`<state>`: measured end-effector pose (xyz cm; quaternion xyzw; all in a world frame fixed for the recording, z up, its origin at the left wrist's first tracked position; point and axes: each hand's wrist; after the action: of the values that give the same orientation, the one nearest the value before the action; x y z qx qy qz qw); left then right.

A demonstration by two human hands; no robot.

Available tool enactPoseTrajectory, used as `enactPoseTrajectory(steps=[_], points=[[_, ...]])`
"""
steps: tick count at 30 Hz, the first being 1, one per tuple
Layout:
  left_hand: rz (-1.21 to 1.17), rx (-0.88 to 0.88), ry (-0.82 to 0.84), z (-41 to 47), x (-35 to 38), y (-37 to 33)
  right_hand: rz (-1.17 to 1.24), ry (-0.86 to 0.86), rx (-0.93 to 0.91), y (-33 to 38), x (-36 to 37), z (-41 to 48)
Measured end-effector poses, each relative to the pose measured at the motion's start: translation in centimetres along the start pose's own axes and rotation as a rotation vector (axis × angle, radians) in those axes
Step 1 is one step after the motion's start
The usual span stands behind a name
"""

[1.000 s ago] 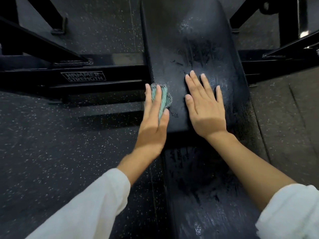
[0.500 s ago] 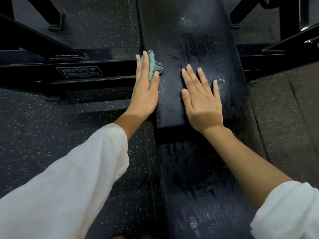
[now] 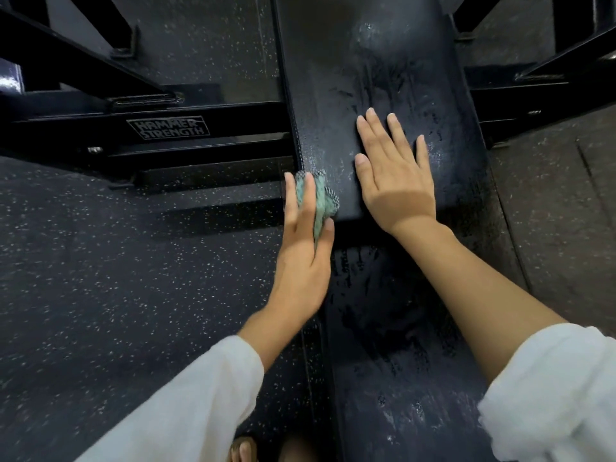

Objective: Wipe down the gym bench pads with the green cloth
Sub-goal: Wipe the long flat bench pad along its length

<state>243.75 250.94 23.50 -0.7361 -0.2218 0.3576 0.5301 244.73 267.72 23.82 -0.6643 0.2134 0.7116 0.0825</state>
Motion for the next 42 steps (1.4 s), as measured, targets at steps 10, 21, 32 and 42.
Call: enactPoseTrajectory(steps=[10,21,32,42], points=[[0.071,-0.018,-0.013,-1.9,0.7,0.1,-0.010,0.017,-0.040,0.5,0.1,-4.4],[0.064,-0.093,-0.051,4.3,-0.9,-0.6,-0.022,0.066,-0.050,1.2,-0.2,-10.6],[-0.077,-0.044,-0.008,-6.0,1.6,1.4,-0.035,0.067,-0.045,1.4,-0.2,-10.4],[-0.059,-0.053,-0.026,-8.2,2.4,1.0,-0.032,0.065,-0.047,1.4,-0.2,-10.6]])
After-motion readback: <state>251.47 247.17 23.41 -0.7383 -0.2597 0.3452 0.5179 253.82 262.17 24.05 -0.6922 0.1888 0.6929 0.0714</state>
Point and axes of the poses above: each hand's wrist, its own z-axis towards the middle knuckle, its own x-axis out of the palm, y = z × x, and after that the axes turned 4 degrees about -x, right-handed
